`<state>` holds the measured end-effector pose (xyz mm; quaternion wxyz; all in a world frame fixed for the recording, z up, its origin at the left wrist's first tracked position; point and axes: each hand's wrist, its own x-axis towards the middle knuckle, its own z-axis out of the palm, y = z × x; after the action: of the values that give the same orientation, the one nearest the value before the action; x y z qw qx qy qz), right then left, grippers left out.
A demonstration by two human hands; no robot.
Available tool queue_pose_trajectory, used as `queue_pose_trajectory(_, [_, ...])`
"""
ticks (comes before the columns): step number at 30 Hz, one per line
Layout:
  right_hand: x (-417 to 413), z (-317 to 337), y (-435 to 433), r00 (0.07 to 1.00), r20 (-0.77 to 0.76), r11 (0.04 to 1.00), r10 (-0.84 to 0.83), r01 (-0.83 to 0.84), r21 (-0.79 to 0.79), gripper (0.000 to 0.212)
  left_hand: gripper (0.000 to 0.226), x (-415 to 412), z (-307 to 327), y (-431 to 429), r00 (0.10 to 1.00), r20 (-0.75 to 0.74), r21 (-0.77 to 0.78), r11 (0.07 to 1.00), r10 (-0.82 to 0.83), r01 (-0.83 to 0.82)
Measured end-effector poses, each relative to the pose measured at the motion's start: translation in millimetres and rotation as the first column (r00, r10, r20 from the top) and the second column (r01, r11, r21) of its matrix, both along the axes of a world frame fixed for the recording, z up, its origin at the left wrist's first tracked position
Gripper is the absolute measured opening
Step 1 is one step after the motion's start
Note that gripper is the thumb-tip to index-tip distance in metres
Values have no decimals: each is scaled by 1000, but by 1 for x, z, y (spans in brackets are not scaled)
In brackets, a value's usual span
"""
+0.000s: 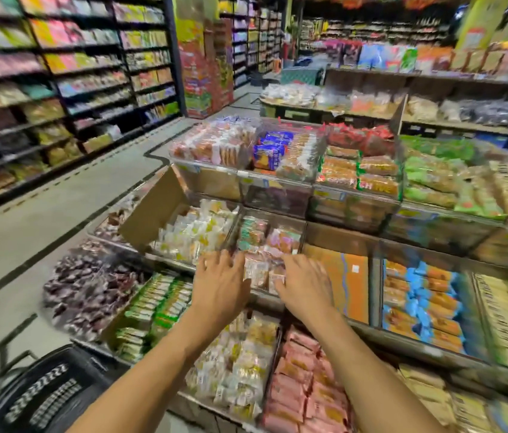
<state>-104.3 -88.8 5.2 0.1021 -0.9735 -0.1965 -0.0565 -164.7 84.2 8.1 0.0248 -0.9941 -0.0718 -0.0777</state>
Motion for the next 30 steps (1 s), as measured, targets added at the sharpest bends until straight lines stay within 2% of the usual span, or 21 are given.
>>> queue_pose_trajectory(6, [32, -15, 22, 998, -64, 1000, 26, -25, 13, 52, 63, 25, -20, 39, 997, -56, -30, 998, 61, -63])
queue_pose_trajectory(17, [115, -62, 48, 984, -177, 995, 4, 13, 96, 52, 53, 109, -41, 70, 989, -144, -88, 994, 44, -57])
queue_pose_trajectory(20, [125, -71, 49, 978, -207, 989, -39, 66, 130, 47, 48, 126, -52, 77, 983, -181, -86, 996, -22, 6])
queue_pose_trajectory(24, [135, -78, 52, 958, -241, 953, -154, 208, 220, 41, 37, 166, -77, 101, 973, -170, -171, 977, -159, 130])
queue_pose_trajectory(27, [136, -83, 58, 927, -257, 905, -273, 337, 257, 43, 45, 197, -93, 114, 930, -177, -210, 936, -321, 283])
queue_pose_trajectory(30, [132, -85, 64, 904, -268, 868, -333, 405, 288, 43, 55, 226, -100, 116, 883, -178, -164, 898, -433, 408])
